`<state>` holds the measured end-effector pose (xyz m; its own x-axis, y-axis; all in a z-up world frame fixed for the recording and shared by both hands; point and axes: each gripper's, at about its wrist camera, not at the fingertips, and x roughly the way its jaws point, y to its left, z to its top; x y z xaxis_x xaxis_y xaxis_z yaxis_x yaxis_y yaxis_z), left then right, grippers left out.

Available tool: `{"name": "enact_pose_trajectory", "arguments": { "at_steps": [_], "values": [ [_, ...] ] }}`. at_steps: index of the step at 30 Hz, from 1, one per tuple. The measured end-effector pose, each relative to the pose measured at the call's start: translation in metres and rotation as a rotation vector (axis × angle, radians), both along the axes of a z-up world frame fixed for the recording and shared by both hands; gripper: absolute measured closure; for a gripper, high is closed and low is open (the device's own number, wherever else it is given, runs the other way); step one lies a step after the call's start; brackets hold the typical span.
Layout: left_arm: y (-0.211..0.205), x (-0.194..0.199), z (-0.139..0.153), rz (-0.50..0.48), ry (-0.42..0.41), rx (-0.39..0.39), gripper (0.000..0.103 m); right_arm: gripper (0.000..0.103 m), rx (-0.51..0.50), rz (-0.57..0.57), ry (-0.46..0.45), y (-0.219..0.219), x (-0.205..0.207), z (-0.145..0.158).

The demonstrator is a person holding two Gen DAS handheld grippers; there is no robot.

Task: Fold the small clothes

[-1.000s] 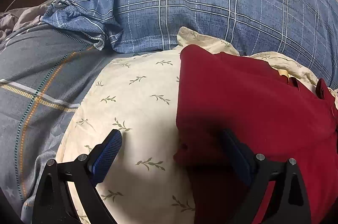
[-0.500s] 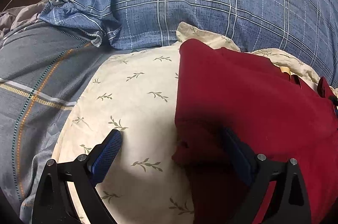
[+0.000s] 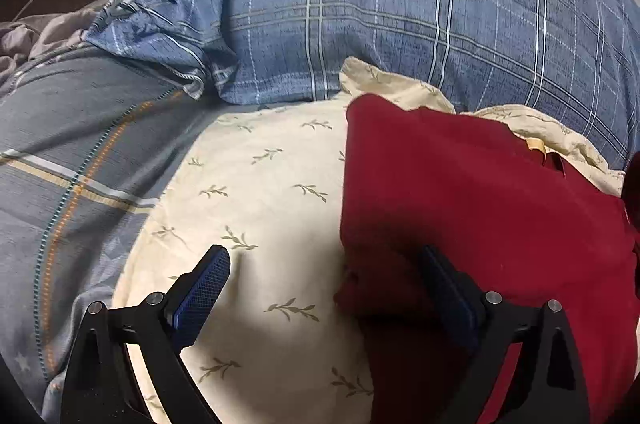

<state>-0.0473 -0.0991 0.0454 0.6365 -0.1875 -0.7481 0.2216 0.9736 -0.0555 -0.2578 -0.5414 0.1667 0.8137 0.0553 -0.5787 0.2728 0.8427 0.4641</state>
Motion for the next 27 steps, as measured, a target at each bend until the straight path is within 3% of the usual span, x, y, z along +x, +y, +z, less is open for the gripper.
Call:
{"name": "enact_pose_trajectory", "arguments": {
  "at_steps": [8,12,16,18,20,21,22,24,27],
  "values": [
    [0.029,-0.016,0.023,0.040,-0.045,-0.087,0.008,0.099,-0.040,0.357,0.009,0.099,0.036,0.039],
    [0.051,-0.019,0.028,0.080,-0.050,-0.138,0.008,0.099,-0.075,0.556,0.089,0.168,0.084,0.028],
    [0.060,-0.018,0.029,0.097,-0.053,-0.150,0.008,0.099,-0.070,0.692,0.159,0.220,0.134,-0.006],
    [0.059,-0.018,0.029,0.078,-0.055,-0.167,0.008,0.098,-0.053,0.713,0.208,0.238,0.162,-0.032],
    [0.055,-0.014,0.028,0.054,-0.045,-0.183,0.008,0.091,0.003,0.693,0.256,0.242,0.185,-0.059],
    [0.053,-0.012,0.027,0.029,-0.032,-0.206,0.008,0.075,0.024,0.646,0.296,0.241,0.197,-0.076],
    [0.053,-0.009,0.025,0.017,-0.020,-0.228,0.008,0.066,0.044,0.619,0.312,0.238,0.200,-0.083],
    [0.057,-0.005,0.023,0.004,-0.002,-0.273,0.008,0.063,0.099,0.570,0.304,0.221,0.194,-0.091],
    [0.061,-0.002,0.025,-0.012,-0.014,-0.317,0.008,0.060,0.107,0.536,0.254,0.193,0.161,-0.079]
  ]
}}
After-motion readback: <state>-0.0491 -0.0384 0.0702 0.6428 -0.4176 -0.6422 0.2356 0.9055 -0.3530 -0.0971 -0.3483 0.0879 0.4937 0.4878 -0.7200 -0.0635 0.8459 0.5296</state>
